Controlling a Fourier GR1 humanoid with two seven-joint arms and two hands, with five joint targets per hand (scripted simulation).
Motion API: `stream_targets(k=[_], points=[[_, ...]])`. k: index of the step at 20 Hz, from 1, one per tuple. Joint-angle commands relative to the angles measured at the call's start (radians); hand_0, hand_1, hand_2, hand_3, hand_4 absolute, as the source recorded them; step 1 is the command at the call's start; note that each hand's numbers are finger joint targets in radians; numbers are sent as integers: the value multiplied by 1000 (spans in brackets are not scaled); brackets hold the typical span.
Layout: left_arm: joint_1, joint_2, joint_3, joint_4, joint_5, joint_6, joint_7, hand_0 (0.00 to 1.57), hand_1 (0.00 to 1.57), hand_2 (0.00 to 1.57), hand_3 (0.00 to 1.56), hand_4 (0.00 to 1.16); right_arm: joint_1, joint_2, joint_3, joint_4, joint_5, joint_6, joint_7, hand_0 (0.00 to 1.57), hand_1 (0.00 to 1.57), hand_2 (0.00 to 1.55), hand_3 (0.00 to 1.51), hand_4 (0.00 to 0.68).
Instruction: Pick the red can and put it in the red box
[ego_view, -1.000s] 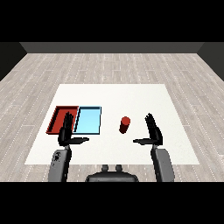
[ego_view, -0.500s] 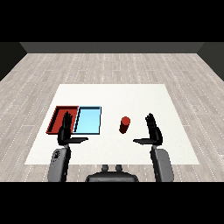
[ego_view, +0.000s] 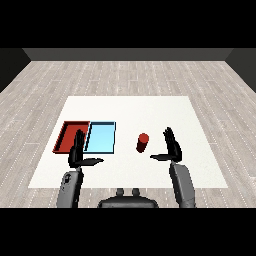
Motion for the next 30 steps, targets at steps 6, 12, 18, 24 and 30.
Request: stream_targets(k=[6, 12, 18, 24, 30], points=[[-9, -18, -5, -39, 16, 17, 38, 0, 0, 0, 0, 0, -64, 22, -8, 109, -36, -5, -4, 0, 0, 0, 0, 0], [-25, -3, 2, -21, 33, -12, 25, 0, 0, 0, 0, 0, -172, 38, 6, 291, -59, -52, -94, 0, 0, 0, 0, 0], [7, 14, 28, -19, 65, -34, 22, 0, 0, 0, 0, 0, -218, 38, 90, 385, -129, -97, -142, 0, 0, 0, 0, 0], [-20, 4, 14, -22, 26, -3, 14, 0, 0, 0, 0, 0, -187, 38, 71, 401, -132, -43, -172, 0, 0, 0, 0, 0], [-20, 17, 33, -40, 62, -28, 50, 0, 0, 0, 0, 0, -316, 38, 115, 644, -208, -104, -296, 0, 0, 0, 0, 0]])
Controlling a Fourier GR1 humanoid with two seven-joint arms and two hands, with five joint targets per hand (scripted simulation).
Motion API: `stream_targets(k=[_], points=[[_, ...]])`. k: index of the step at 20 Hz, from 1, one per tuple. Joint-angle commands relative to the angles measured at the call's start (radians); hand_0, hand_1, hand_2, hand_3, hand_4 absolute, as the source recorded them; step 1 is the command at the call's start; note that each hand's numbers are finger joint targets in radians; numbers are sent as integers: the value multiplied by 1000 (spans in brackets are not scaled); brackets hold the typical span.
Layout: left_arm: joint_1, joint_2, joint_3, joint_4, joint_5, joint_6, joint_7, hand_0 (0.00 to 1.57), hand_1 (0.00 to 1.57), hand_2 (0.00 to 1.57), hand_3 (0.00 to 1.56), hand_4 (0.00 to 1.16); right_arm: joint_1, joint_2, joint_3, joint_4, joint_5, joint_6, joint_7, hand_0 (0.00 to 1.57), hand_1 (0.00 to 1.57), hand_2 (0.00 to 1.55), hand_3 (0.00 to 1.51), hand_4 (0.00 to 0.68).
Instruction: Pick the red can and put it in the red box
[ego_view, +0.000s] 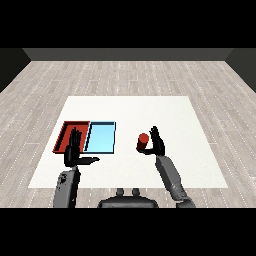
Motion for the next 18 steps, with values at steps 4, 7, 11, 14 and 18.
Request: stream_targets(k=[4, 7, 11, 14, 18], points=[[-33, -30, -20, -17, -19, 49, 46, 0, 0, 0, 0, 0, -39, 0, -36, 104, -1, 28, -39, 0, 0, 0, 0, 0], [-13, 2, 21, 47, 14, -13, -29, 0, 0, 0, 0, 0, -57, 0, 43, 112, -66, -40, -46, 0, 0, 0, 0, 0], [-6, -55, -46, -7, -42, 55, -7, 0, 0, 0, 0, 0, -42, 0, 59, 111, -64, -23, -63, 0, 0, 0, 0, 0], [30, -8, -6, -33, -2, -1, 1, 0, 0, 0, 0, 0, -94, 0, 38, 109, -52, -26, -13, 0, 0, 0, 0, 0], [40, 0, 10, 9, 9, -27, -50, 0, 0, 0, 0, 0, -146, 0, -21, 241, -37, 13, -79, 0, 0, 0, 0, 0]])
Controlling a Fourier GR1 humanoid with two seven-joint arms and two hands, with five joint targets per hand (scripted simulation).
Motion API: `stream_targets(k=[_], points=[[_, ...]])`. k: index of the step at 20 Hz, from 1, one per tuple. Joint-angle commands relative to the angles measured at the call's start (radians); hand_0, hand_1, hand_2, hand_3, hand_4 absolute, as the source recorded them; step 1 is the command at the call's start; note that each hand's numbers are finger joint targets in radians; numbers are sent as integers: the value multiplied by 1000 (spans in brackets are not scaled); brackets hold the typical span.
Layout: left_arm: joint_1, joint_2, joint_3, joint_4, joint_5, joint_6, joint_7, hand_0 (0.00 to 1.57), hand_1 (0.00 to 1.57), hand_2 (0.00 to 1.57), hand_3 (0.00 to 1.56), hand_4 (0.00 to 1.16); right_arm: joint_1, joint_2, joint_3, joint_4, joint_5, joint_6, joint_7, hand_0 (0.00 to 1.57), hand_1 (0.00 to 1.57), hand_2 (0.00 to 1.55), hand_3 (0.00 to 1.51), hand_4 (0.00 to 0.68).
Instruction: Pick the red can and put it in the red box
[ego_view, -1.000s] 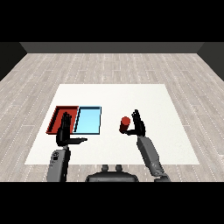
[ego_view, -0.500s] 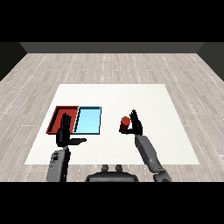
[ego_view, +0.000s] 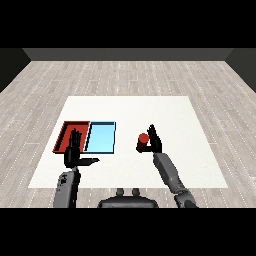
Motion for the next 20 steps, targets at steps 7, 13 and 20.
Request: stream_targets(k=[7, 13, 20], points=[[65, -23, -39, -35, -26, 1, -22, 0, 0, 0, 0, 0, -49, 6, -18, 86, -30, 1, -20, 0, 0, 0, 0, 0], [13, 7, 14, 30, 7, -19, -44, 0, 0, 0, 0, 0, -4, 6, 44, -51, -19, -63, 62, 0, 0, 0, 0, 0], [0, -14, -7, -27, -2, 17, 3, 0, 0, 0, 0, 0, -63, 7, 81, -20, -63, -89, 81, 0, 0, 0, 0, 0]])
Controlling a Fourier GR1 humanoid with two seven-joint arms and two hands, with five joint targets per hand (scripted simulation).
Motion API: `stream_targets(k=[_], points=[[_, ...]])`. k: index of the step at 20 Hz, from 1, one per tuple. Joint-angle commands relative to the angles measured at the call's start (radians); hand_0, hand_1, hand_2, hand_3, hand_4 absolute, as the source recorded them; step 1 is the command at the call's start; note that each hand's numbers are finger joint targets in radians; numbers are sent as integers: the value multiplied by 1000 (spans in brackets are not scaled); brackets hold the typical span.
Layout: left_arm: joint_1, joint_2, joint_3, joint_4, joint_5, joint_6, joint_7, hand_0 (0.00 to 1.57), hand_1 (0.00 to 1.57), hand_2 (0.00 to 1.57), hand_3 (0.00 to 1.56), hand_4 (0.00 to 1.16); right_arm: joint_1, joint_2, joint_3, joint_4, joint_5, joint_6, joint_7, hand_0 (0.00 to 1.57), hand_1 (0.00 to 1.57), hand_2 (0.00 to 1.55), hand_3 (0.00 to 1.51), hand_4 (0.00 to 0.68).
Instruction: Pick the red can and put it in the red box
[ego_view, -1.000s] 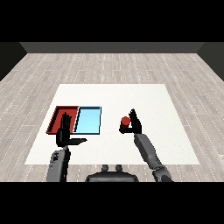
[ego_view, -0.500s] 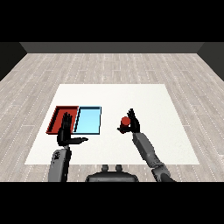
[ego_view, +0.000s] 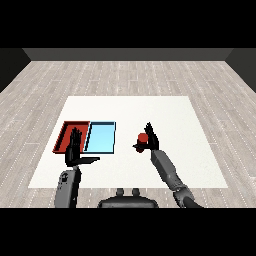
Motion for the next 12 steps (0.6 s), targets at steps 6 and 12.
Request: stream_targets(k=[6, 12], points=[[74, 31, 11, -54, 19, -45, -2, 0, 0, 0, 0, 0, -61, 1, 42, 110, -69, -41, -32, 808, 808, 921, 800, 0], [18, 0, -3, 46, -2, -26, -61, 0, 0, 0, 0, 0, 9, 1, 73, -14, 2, -157, 25, 1498, 1498, 1468, 1441, 667]])
